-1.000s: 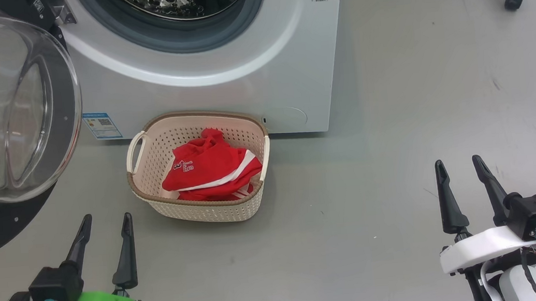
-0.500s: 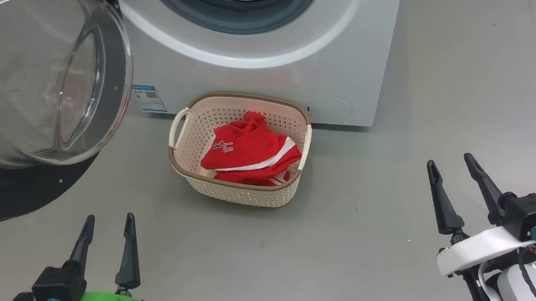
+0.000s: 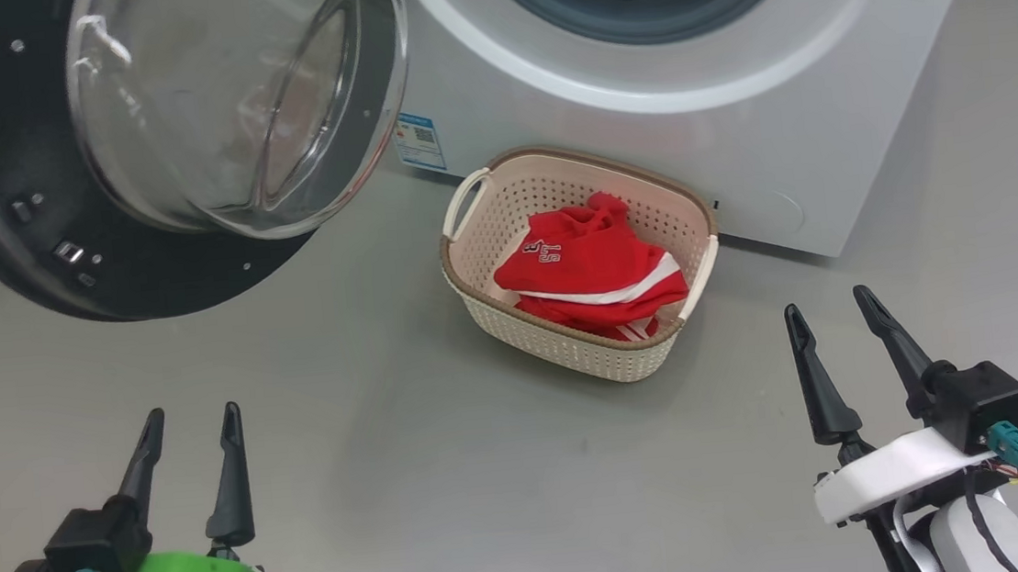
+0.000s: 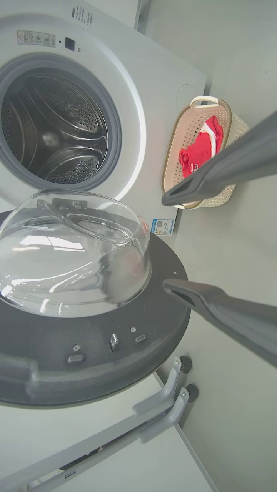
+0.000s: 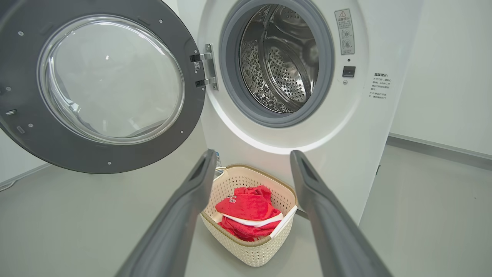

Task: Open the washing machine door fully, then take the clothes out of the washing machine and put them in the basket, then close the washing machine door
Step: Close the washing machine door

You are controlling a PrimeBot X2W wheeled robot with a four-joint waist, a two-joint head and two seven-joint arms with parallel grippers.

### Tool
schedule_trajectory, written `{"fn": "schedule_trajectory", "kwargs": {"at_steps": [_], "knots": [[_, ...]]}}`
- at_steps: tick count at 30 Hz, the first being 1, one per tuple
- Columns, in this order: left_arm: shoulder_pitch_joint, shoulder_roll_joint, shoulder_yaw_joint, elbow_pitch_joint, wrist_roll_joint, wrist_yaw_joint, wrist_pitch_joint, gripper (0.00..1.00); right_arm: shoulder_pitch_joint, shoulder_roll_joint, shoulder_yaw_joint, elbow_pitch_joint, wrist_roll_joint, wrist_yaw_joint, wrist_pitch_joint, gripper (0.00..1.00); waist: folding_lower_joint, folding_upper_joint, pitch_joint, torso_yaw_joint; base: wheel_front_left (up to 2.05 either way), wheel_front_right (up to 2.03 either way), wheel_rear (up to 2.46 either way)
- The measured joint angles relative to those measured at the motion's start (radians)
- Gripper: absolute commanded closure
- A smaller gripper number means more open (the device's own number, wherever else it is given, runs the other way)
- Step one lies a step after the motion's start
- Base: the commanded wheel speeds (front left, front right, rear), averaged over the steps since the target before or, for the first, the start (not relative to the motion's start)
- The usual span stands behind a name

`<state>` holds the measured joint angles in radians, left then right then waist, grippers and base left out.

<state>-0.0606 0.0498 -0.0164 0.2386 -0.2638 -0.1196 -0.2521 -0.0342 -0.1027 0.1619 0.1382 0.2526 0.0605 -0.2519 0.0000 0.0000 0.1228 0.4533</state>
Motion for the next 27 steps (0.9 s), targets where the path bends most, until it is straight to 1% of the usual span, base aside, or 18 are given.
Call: {"fn": "schedule_trajectory", "kwargs": {"at_steps": [1,5,10,27], "knots": [[0.000,-0.001,0.002,0.000,0.000,0.000,0.000,0.00,0.000,-0.001,0.004,0.000,0.000,0.000,0.000,0.00,0.0000,0.0000,0.000,0.014,0.00,0.00,0.00],[0.001,-0.002,0.042,-0.020,-0.008,0.015,0.000,0.00,-0.024,0.001,0.055,0.006,-0.007,0.024,0.002,0.00,0.0000,0.0000,0.002,0.063,0.00,0.00,0.00],[0.005,-0.002,0.076,-0.042,-0.011,0.027,0.000,0.00,-0.052,0.003,0.093,0.010,-0.017,0.035,0.004,0.00,0.0000,0.0000,0.004,0.098,0.00,0.00,0.00],[0.035,-0.009,0.111,-0.091,-0.018,0.041,0.000,0.00,-0.100,0.002,0.118,0.050,-0.016,0.044,0.010,0.00,0.0000,0.0000,0.016,0.111,0.00,0.00,0.00]]}}
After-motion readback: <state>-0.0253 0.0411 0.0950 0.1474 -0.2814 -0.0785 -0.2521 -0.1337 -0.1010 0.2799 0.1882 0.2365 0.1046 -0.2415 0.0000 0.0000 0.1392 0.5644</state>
